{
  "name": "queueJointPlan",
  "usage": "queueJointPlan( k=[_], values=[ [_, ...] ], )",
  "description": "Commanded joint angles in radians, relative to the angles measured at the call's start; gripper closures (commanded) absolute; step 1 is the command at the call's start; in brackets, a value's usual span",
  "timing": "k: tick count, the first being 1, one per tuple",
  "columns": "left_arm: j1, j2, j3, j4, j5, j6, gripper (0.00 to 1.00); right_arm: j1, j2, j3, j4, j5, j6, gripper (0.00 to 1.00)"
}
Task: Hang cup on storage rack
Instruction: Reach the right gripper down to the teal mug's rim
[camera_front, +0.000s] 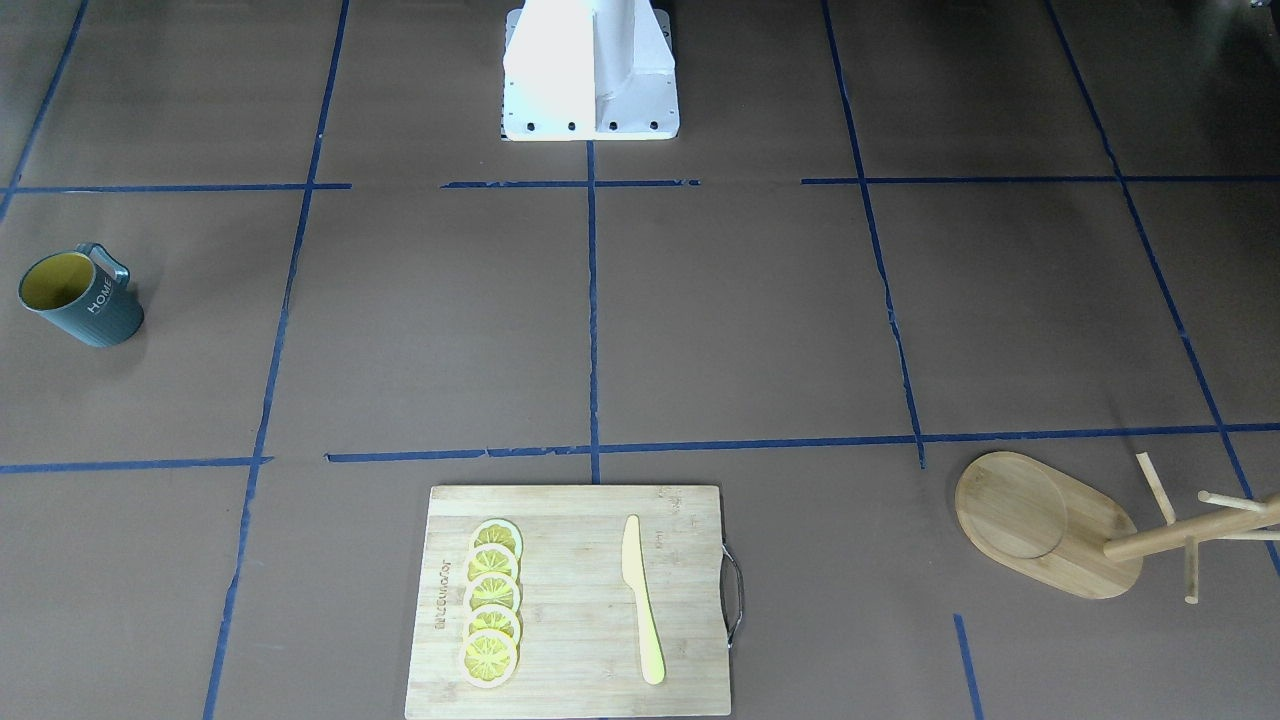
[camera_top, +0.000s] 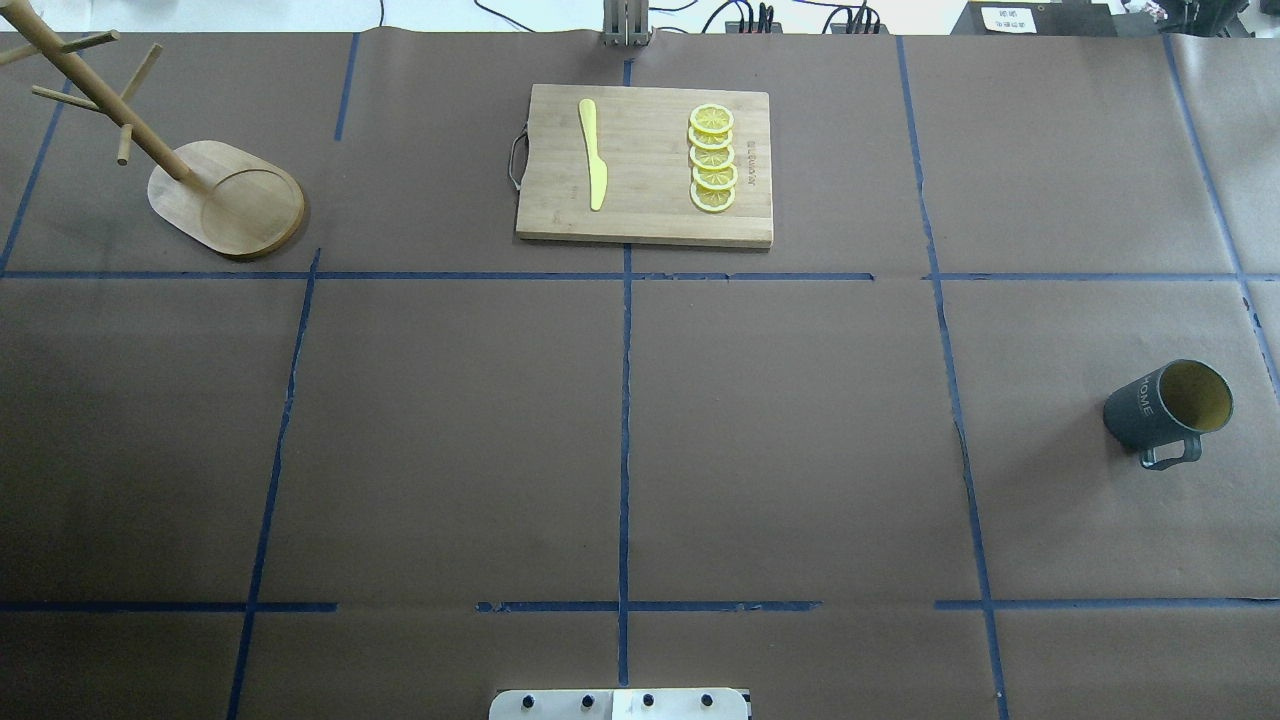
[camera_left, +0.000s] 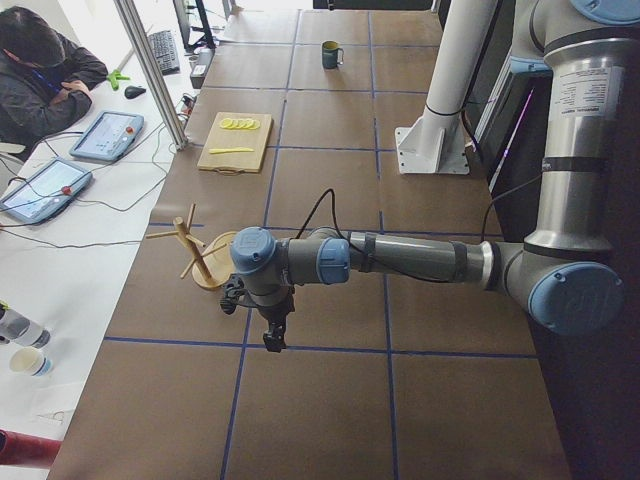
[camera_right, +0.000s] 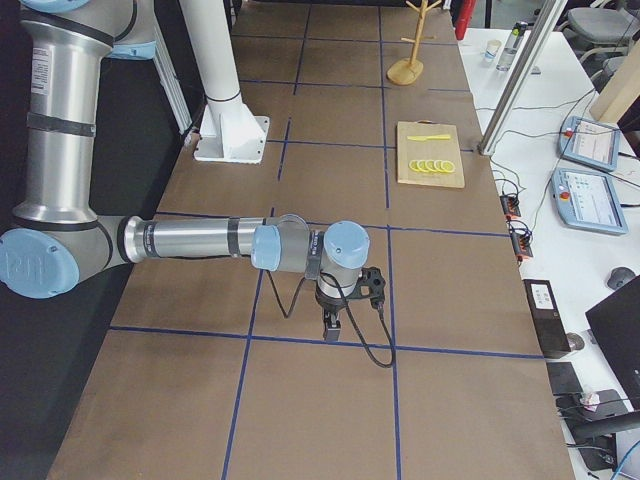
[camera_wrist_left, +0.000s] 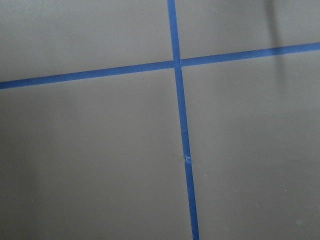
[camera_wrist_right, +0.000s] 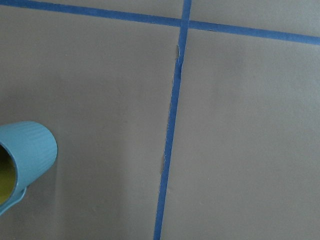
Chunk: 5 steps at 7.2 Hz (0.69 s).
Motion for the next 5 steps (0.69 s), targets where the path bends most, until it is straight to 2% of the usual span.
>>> queueJointPlan(
  k=[1, 2, 4, 5],
  values=[
    [0.004, 0.0, 0.0, 0.002, 0.001, 0.002, 0.0, -0.015, 0.005, 0.011, 0.002, 0.0, 0.0, 0.0],
    [0.005, -0.003, -0.003, 0.003, -0.001, 0.002, 0.0, -0.026, 0.006, 0.025, 0.023, 0.0, 0.008, 0.0],
    [0.005, 0.0, -0.002, 0.0, -0.001, 0.002, 0.0, -0.081, 0.024, 0.03, 0.182, 0.0, 0.015, 0.0],
    [0.005, -0.002, -0.003, 0.0, -0.001, 0.002, 0.0, -0.131, 0.053, 0.03, 0.225, -0.003, 0.014, 0.0]
  ],
)
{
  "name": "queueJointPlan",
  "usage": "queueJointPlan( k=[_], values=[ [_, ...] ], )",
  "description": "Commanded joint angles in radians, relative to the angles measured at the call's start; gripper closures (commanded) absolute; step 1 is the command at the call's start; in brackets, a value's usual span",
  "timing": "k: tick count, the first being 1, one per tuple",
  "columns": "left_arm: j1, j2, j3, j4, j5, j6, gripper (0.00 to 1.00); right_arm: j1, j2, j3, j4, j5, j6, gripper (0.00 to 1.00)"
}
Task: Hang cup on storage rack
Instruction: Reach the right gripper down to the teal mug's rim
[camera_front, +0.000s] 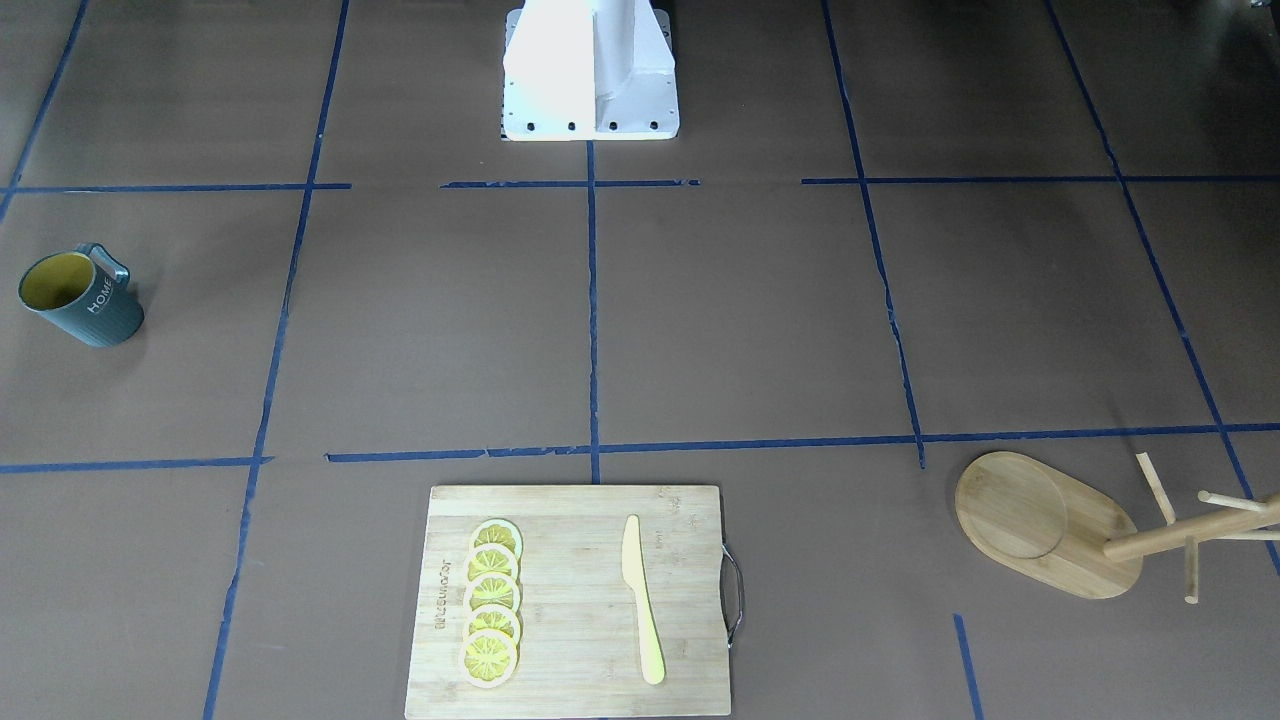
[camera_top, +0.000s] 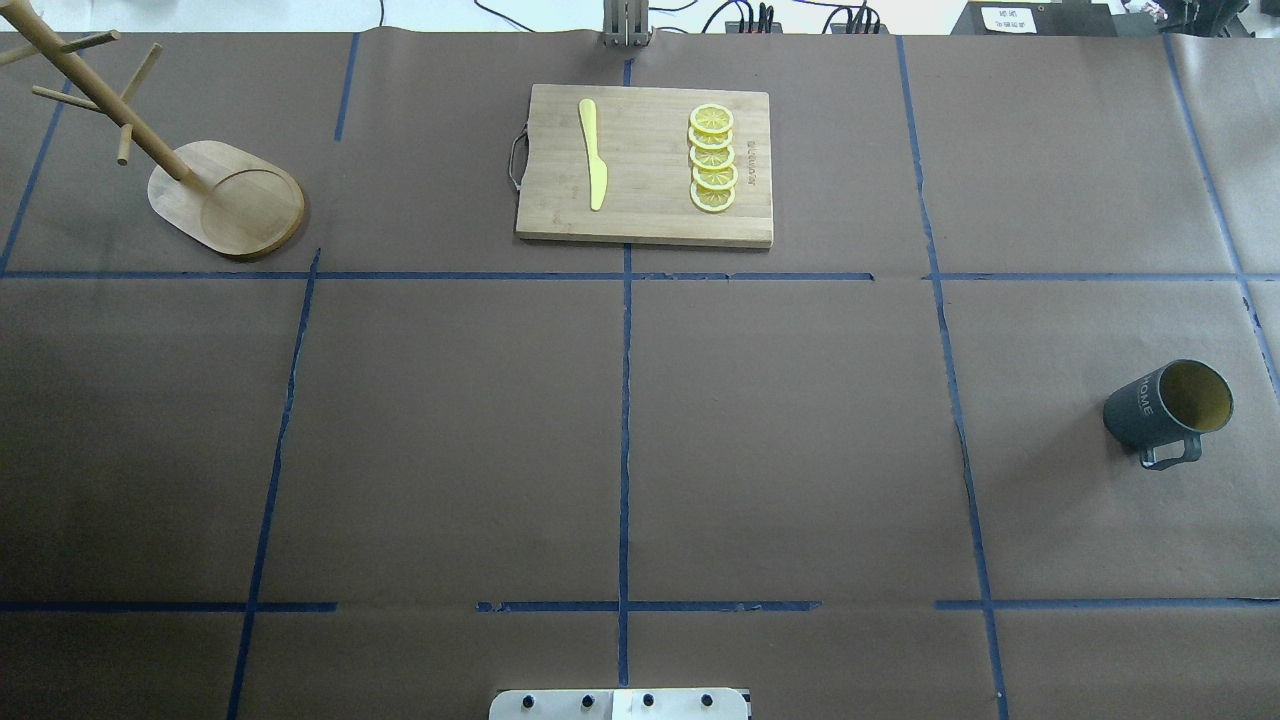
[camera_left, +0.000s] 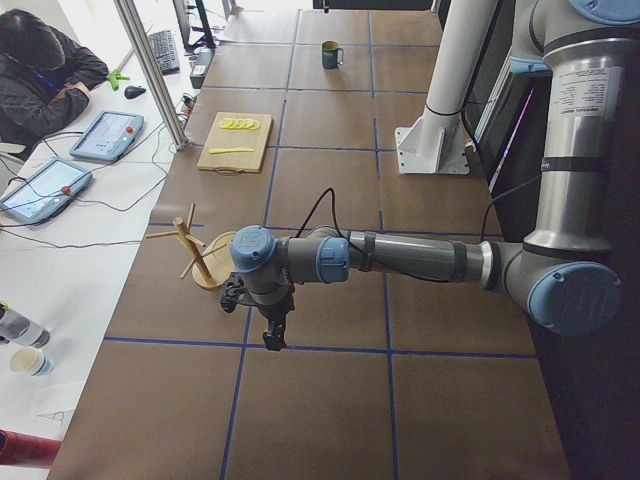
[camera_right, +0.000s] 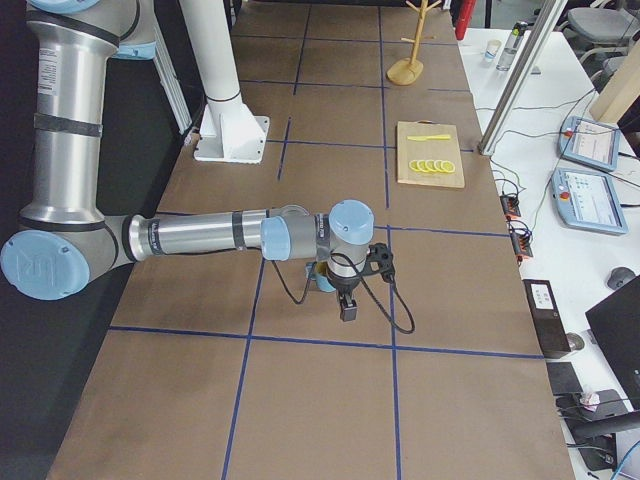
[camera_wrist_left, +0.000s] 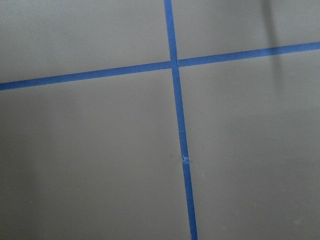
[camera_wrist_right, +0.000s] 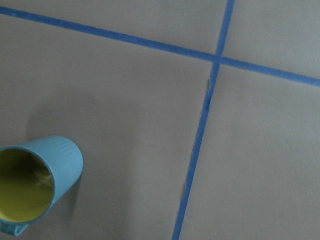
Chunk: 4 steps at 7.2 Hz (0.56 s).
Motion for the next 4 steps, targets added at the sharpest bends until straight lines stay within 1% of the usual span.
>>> queueJointPlan(
  k=[1, 2, 3, 4],
  values=[
    [0.0, 0.001, 0.0, -0.001, 0.0, 0.0, 0.0, -0.109, 0.093, -0.004, 0.069, -0.007, 0.016, 0.0],
    [0.0, 0.001, -0.001, -0.001, 0.0, 0.0, 0.0, -0.175, 0.11, -0.008, 0.077, -0.009, 0.124, 0.0],
    [0.0, -0.001, -0.001, -0.001, 0.0, 0.0, 0.0, -0.212, 0.109, -0.007, 0.101, -0.006, 0.224, 0.0],
    [0.0, -0.001, -0.001, -0.002, 0.0, 0.0, 0.0, -0.24, 0.09, -0.019, 0.151, -0.012, 0.251, 0.0]
  ],
)
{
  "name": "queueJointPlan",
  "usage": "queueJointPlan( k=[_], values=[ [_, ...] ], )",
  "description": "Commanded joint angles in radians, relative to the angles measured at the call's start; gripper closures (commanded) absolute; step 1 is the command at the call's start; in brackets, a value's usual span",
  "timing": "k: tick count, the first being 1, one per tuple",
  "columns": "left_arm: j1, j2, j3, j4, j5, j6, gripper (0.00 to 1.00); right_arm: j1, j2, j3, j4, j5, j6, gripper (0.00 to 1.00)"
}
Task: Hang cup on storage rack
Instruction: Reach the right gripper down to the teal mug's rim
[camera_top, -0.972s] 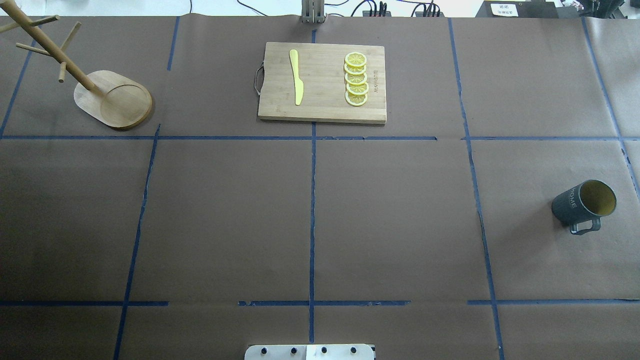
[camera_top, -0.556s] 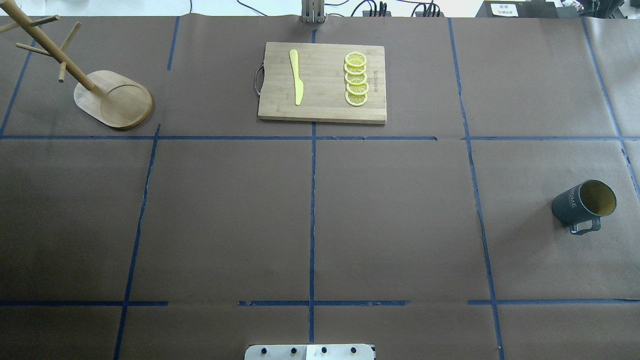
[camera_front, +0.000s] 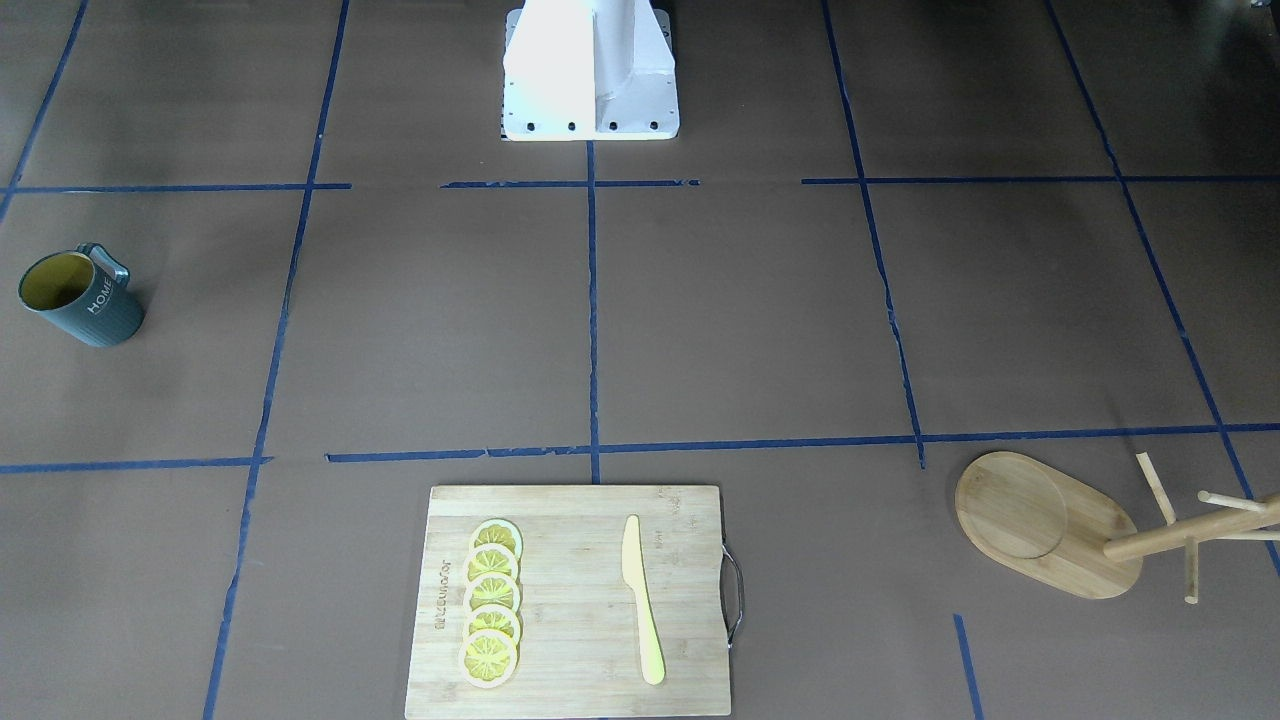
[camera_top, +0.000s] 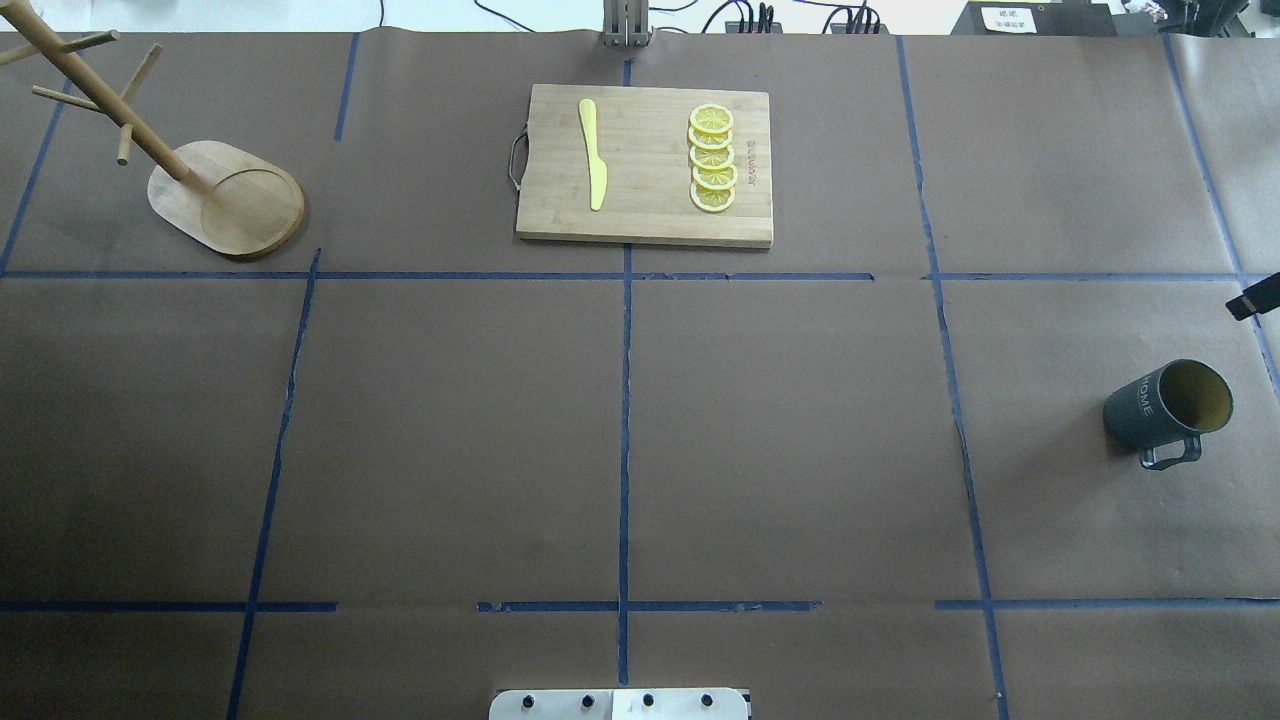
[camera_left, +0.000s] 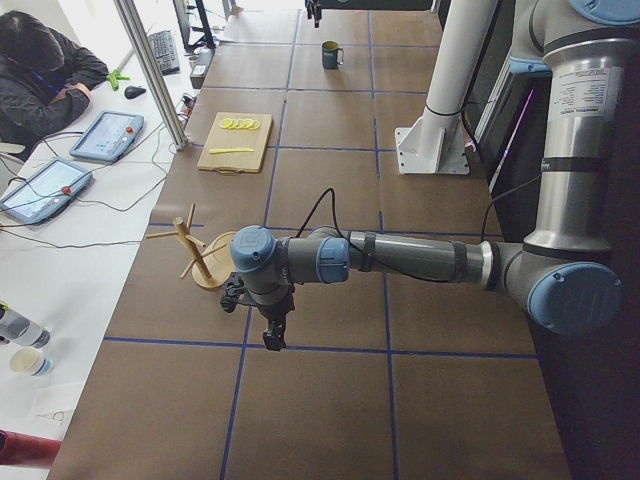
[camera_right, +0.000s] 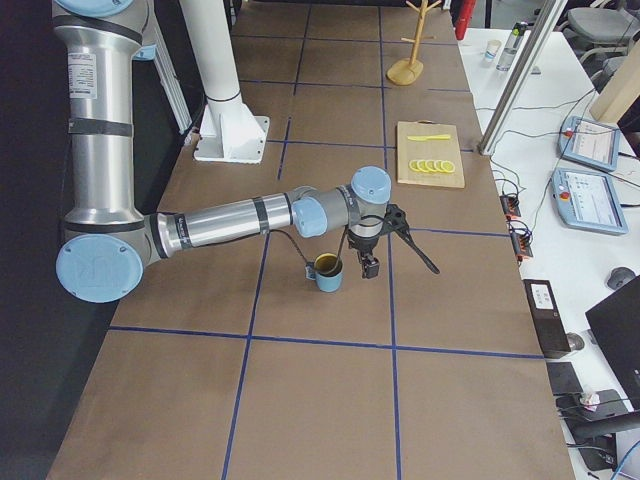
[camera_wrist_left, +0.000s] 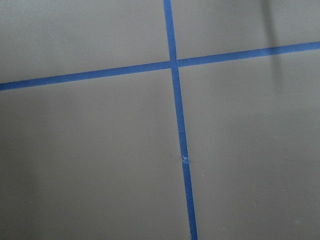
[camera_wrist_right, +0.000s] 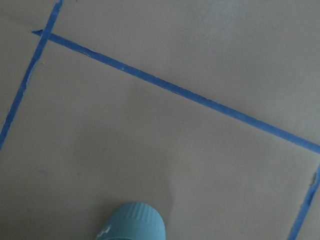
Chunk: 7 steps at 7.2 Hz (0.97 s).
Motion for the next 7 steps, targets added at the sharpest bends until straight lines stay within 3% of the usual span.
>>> queueJointPlan(
  k=[1, 4, 7],
  values=[
    [0.0, -0.002, 0.0, -0.001, 0.0, 0.0, 0.0, -0.055, -0.03, -0.012, 0.066, -0.002, 0.072, 0.0],
    [0.005, -0.004, 0.0, -0.001, -0.002, 0.0, 0.0, -0.099, -0.087, -0.025, 0.097, -0.028, 0.072, 0.0],
    [0.006, -0.005, -0.005, -0.003, -0.002, 0.0, 0.0, -0.136, -0.084, -0.116, 0.181, -0.048, 0.075, 0.01]
  ],
)
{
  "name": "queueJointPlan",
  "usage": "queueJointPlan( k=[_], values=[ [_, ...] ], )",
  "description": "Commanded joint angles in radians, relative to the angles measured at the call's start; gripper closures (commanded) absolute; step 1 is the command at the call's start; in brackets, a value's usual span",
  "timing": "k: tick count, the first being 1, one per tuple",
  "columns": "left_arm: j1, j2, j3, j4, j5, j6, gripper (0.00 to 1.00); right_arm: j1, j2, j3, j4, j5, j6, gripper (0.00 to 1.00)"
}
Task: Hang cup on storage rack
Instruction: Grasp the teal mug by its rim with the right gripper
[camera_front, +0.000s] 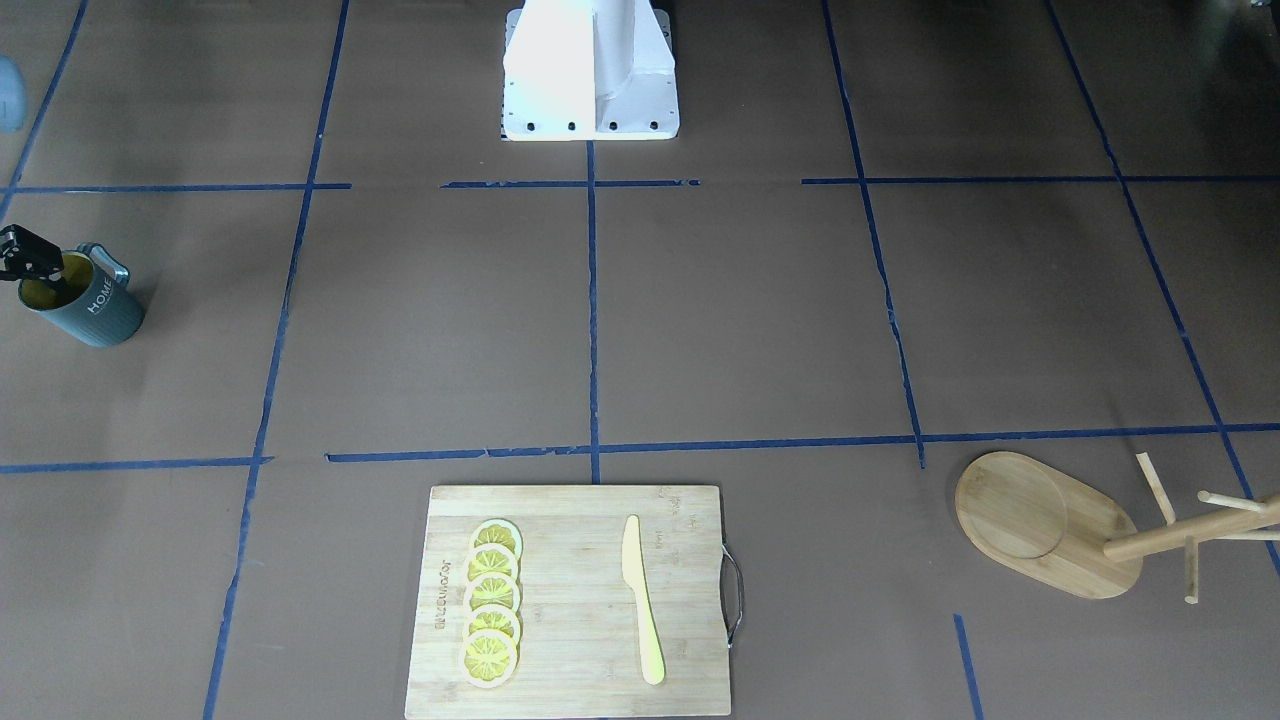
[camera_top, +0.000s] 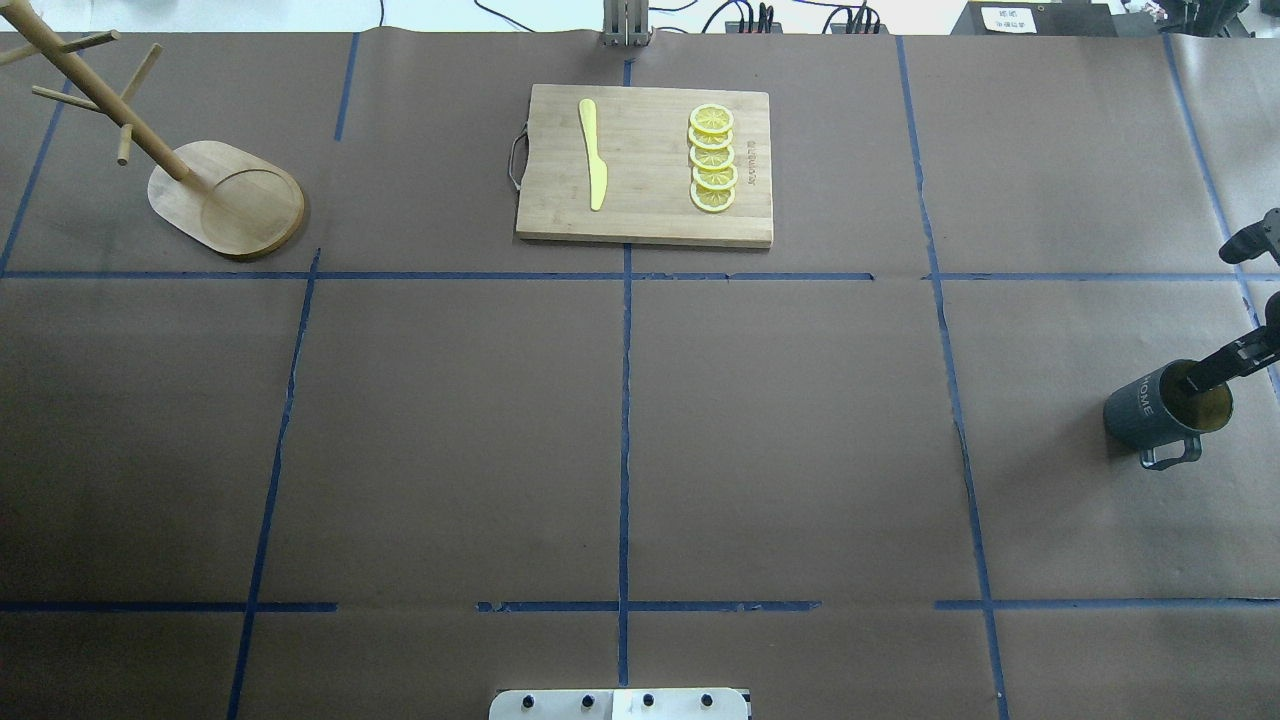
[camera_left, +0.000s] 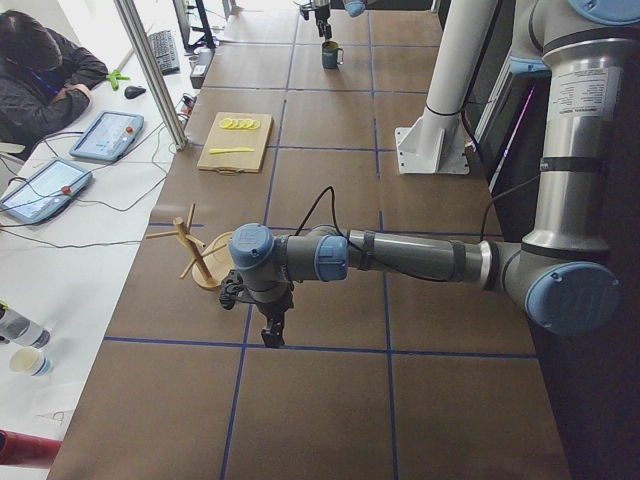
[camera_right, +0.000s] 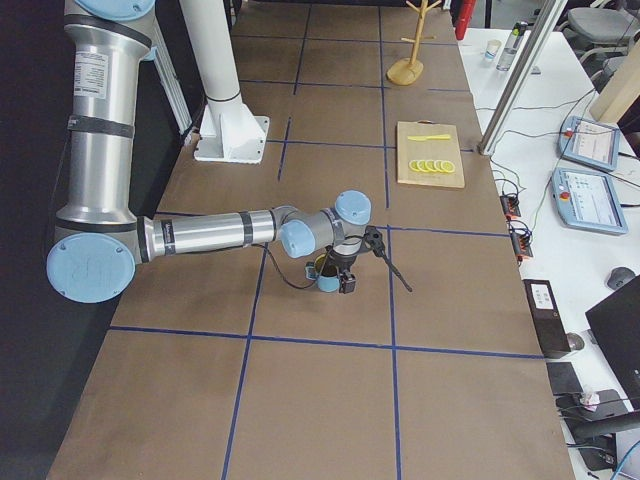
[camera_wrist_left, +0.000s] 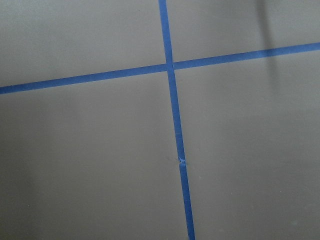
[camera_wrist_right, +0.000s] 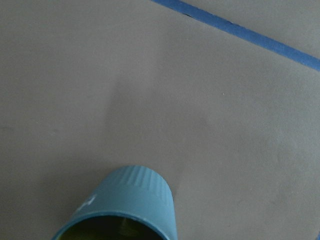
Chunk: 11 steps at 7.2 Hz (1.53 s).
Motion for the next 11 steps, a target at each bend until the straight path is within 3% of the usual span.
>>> queueJointPlan(
  k=[1, 2, 3, 4, 5, 8, 11],
  values=[
    [0.0, 0.0, -0.001, -0.001, 0.0, 0.0, 0.0, -0.024, 0.001, -0.057, 0.073, -0.003, 0.003, 0.05],
    [0.0, 0.0, -0.003, -0.001, 0.0, 0.0, 0.0, -0.033, 0.001, -0.059, 0.075, -0.003, 0.028, 0.29],
    [0.0, 0.0, -0.01, 0.001, 0.0, 0.0, 0.0, -0.045, 0.007, -0.057, 0.076, -0.003, 0.055, 0.66],
    [0.0, 0.0, -0.016, 0.001, 0.002, 0.0, 0.0, -0.045, 0.007, -0.053, 0.076, -0.003, 0.052, 0.9],
    [0.0, 0.0, -0.018, 0.001, 0.0, 0.0, 0.0, -0.045, 0.005, -0.051, 0.076, -0.003, 0.054, 0.96],
    [0.0, 0.001, -0.027, 0.002, 0.002, 0.0, 0.0, -0.041, -0.015, 0.018, 0.072, 0.017, 0.119, 1.0],
    [0.0, 0.003, -0.029, 0.002, 0.0, 0.0, 0.0, -0.089, 0.031, 0.157, 0.059, 0.025, 0.597, 1.0]
  ],
)
